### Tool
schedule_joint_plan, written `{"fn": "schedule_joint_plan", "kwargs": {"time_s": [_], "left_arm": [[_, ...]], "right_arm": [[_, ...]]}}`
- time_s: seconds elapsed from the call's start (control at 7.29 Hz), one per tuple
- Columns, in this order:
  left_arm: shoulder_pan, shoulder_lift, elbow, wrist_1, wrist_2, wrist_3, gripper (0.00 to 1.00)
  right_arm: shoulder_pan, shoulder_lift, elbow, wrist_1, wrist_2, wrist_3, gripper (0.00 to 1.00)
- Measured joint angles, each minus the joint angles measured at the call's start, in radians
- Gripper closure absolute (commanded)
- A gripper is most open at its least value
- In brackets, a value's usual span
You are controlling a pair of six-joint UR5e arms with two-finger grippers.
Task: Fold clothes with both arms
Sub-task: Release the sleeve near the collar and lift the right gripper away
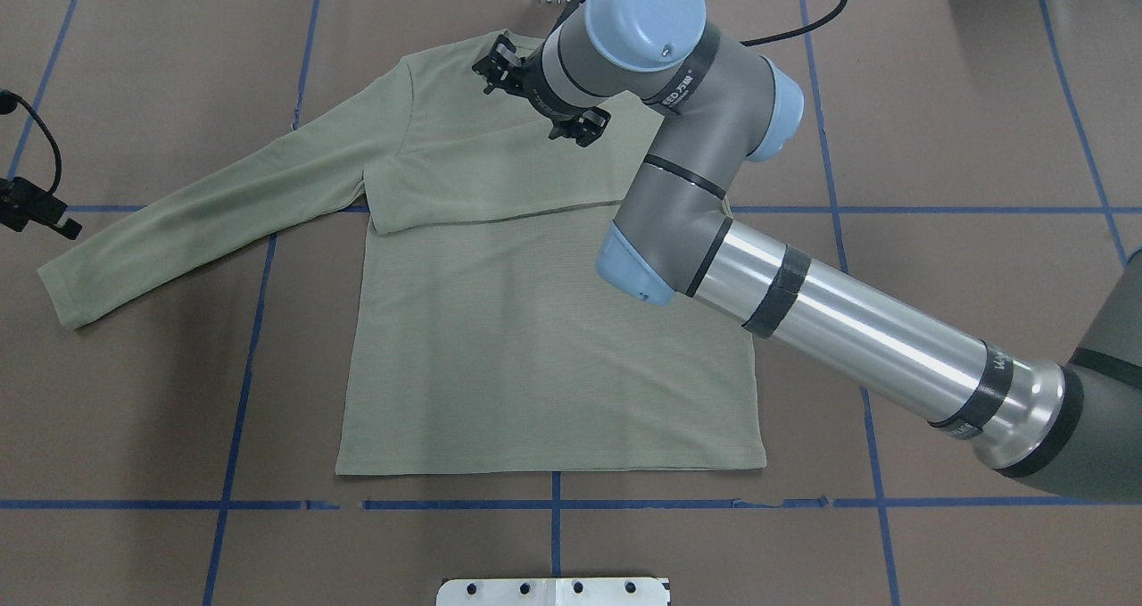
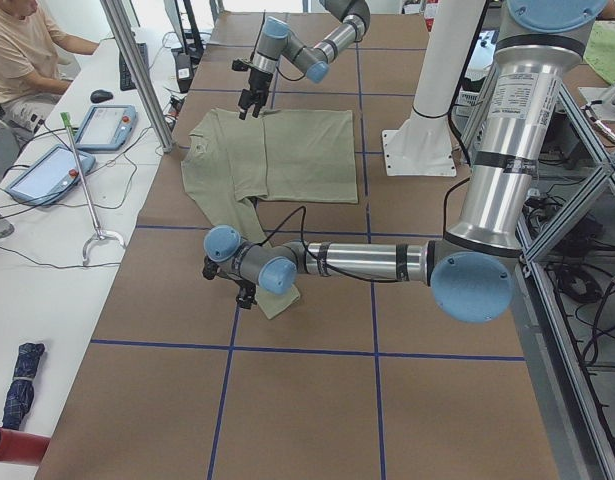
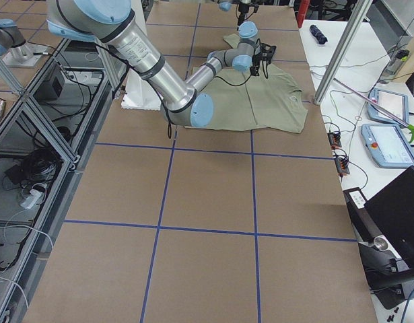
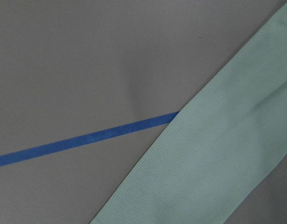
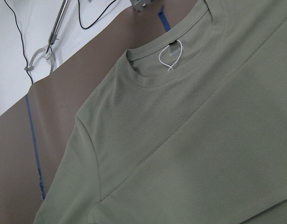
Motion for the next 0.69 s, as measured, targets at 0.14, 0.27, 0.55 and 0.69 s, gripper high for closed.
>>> {"fn": "schedule_joint_plan", "kwargs": {"time_s": [0.14, 0.27, 0.55, 0.69], "left_arm": [[0.009, 0.018, 0.03, -0.048, 0.013, -0.009, 0.02], [0.012, 0.035, 0.048, -0.083, 0.018, -0.012, 0.03], [0.015, 0.047, 0.056, -0.104, 0.02, -0.015, 0.04], [0.018, 0.047, 0.056, -0.106, 0.02, -0.015, 0.06]], "right_arm": [[0.007, -0.015, 0.011, -0.001, 0.009, -0.001, 0.04], [0.015, -0.033, 0.028, -0.003, 0.015, -0.002, 0.04], [0.073, -0.157, 0.141, -0.008, 0.07, -0.01, 0.01], [0.116, -0.247, 0.215, -0.008, 0.115, -0.025, 0.01]]}}
